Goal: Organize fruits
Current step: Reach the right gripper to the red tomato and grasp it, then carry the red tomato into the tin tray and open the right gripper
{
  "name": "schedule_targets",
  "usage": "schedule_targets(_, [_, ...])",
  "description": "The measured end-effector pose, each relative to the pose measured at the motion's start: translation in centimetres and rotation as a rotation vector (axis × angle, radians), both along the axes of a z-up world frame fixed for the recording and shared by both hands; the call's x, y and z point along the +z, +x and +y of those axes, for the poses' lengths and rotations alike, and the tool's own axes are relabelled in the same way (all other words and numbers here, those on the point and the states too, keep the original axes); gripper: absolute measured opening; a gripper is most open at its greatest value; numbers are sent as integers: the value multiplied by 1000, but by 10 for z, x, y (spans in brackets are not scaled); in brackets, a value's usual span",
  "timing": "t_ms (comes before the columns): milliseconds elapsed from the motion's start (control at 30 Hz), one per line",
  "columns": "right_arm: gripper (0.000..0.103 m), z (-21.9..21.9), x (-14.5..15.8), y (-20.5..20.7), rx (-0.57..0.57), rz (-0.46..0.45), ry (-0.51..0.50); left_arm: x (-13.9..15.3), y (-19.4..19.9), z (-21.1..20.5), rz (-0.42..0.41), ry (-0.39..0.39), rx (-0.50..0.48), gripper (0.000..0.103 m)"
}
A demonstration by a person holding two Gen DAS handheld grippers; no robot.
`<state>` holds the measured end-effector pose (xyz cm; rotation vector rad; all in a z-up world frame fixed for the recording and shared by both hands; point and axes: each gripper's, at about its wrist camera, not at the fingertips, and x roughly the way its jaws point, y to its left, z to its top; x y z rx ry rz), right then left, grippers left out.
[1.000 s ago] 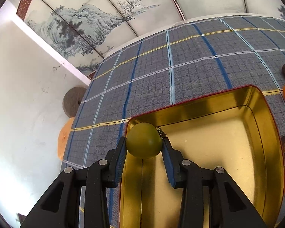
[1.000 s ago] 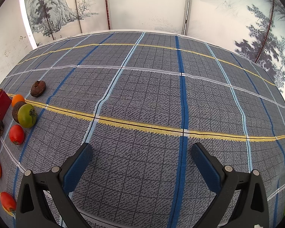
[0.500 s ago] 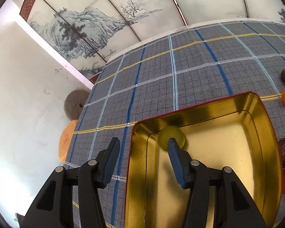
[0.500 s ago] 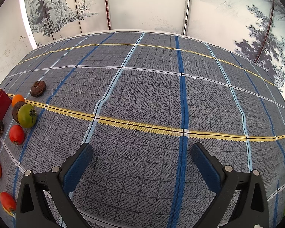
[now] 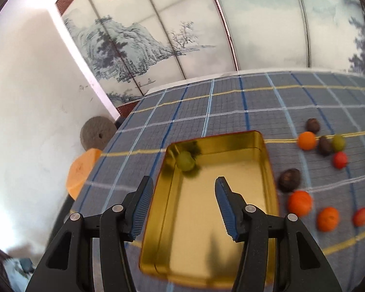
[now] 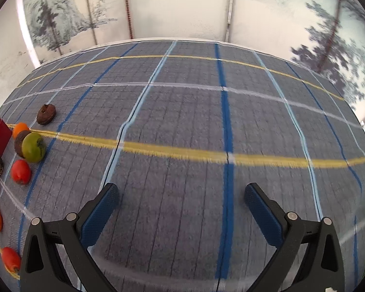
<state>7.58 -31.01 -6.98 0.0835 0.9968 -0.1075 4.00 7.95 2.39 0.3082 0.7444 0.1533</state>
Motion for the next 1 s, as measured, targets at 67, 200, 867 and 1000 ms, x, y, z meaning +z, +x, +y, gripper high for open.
schedule_targets(67, [102,11,16,-22,41,-75,31,1,-21,2,13,-42,5,55])
schedule_targets(200, [102,64,48,-77,292,-186,131,-8,-71,-3,2,-52,-13,56])
schedule_targets(867, [29,171,26,-88,599,-10,99,-31,-119,1,98,-125,-100,57])
schedule_targets(1000, [29,187,58,-96,650,-73,123,-32,-124,12,97,-166,-94,57])
